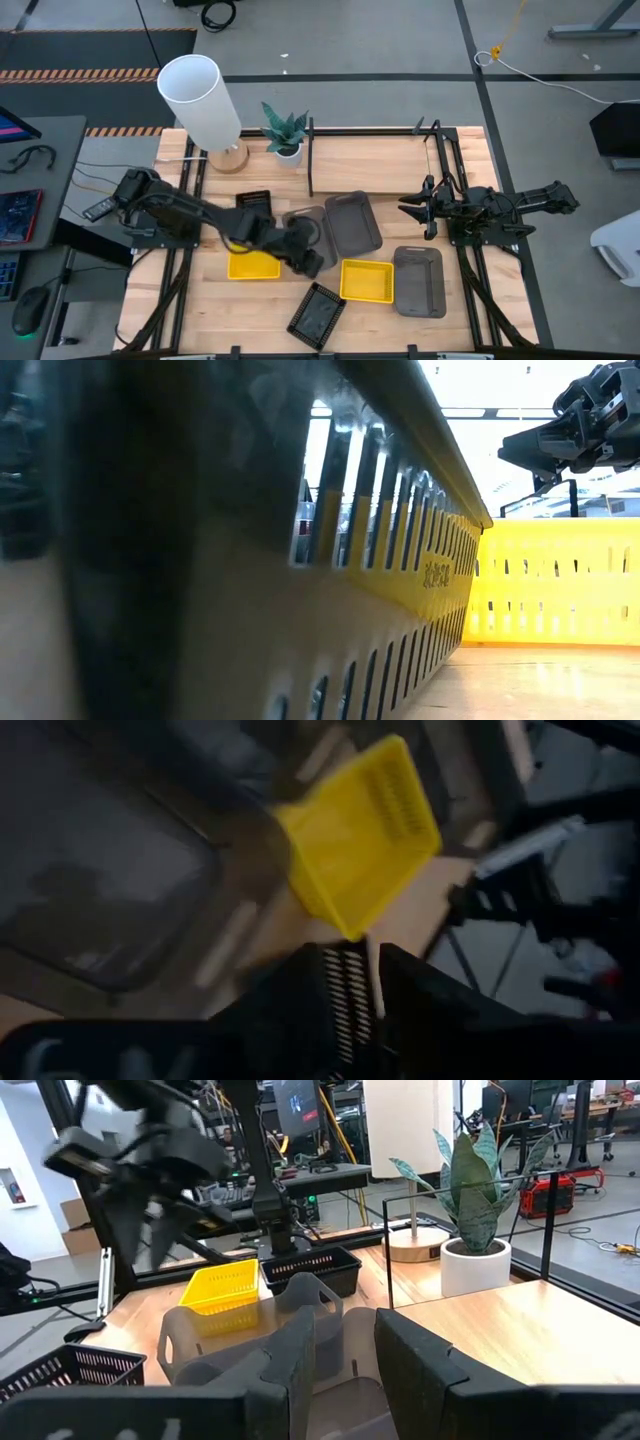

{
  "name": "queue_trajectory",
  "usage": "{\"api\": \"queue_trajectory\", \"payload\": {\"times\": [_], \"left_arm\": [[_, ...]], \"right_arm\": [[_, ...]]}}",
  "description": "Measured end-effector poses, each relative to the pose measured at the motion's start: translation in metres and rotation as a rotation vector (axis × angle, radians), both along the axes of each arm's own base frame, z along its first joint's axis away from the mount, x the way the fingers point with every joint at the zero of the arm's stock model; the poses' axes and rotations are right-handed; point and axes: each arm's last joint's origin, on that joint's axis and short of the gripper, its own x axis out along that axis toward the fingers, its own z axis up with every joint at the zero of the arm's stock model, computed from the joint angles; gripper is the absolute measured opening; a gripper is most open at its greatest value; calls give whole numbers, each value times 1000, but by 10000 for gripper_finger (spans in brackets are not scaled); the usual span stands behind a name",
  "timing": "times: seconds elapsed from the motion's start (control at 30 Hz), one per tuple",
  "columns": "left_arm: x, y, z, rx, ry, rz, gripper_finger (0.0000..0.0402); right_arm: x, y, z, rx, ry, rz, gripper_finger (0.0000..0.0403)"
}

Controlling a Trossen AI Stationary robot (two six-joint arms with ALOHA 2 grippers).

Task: Stack baskets on shelf by color
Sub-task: Stack the bottom black bin on the stacked black bins

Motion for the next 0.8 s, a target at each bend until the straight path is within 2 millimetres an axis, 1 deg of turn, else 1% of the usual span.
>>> {"api": "queue_trajectory", "payload": {"times": [0.07, 0.27, 0.4, 0.57, 0.67, 0.8], "left_arm": [[-1, -12, 2, -30, -31, 3, 117], [-11, -36, 1, -185, 17, 85, 117], [-19, -52, 0, -238, 33, 141, 115], [-29, -63, -3, -283, 101, 186, 92], [-31, -67, -3, -309, 114, 204, 74], [-25, -71, 12, -290, 139, 205, 58]], "right_arm": [[0, 0, 0, -1, 2, 0, 113], [0, 0, 0, 0, -1, 0, 113], [0, 0, 0, 0, 0, 0, 113], [0, 0, 0, 0, 0, 0, 113], [0, 0, 0, 0, 0, 1, 113], [0, 0, 0, 0, 0, 0, 113]]}}
